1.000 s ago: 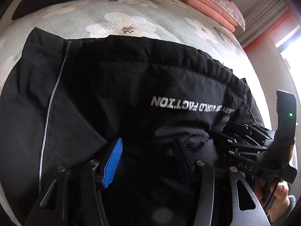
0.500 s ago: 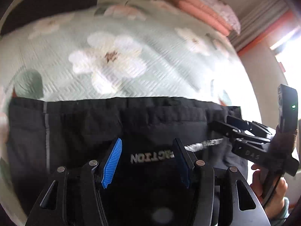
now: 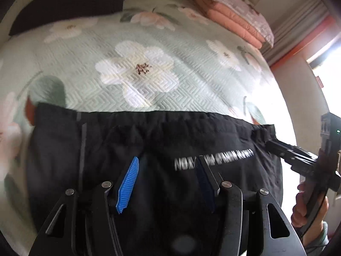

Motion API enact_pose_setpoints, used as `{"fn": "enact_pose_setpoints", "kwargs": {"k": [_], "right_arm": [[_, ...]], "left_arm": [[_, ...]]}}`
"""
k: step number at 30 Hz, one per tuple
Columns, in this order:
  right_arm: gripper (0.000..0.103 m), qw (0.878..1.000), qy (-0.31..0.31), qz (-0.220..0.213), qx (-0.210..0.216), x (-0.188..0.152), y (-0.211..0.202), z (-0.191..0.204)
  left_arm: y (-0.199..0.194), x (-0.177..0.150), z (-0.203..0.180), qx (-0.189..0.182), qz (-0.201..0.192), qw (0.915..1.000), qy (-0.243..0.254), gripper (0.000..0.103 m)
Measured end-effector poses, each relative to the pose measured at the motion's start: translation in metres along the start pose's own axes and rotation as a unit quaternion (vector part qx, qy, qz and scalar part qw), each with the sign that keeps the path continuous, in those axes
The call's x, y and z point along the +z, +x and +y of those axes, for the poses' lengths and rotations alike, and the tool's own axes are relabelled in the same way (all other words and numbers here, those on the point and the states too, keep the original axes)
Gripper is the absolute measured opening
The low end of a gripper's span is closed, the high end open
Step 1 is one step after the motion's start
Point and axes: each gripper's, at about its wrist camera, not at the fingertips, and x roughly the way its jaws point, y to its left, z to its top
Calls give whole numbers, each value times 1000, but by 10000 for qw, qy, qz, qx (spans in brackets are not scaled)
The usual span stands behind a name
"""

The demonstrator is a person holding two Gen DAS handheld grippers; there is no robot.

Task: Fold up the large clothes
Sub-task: 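Lower the folded jacket flat and open both tools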

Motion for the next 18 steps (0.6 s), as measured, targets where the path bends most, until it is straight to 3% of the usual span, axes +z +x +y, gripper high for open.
{"fn": "enact_pose_setpoints", "kwargs": {"k": [4,7,9,11,14,18], "right_arm": [[62,9998,-161,63,-98,-57,-48,11],[61,9978,-206,453,-447,-103,-39,17],[61,9948,-172,760,-652,-122,-17,12],[60,9922,-54,988,-758,-138,0,-3],[61,9910,170,1117,-711,-139,20,-12],[62,9909,191,1140,-684,-141,20,-16]], "left_arm": [[-55,-61,-2,303,-68,9995,37,58],[-56,-104,3,597,61,9981,-147,58],[-42,-121,8,1014,75,9948,-111,58],[-19,-127,20,1274,169,9916,-145,60],[-1,-123,42,1051,180,9927,-570,60],[1,-119,49,969,158,9934,-598,60]]}}
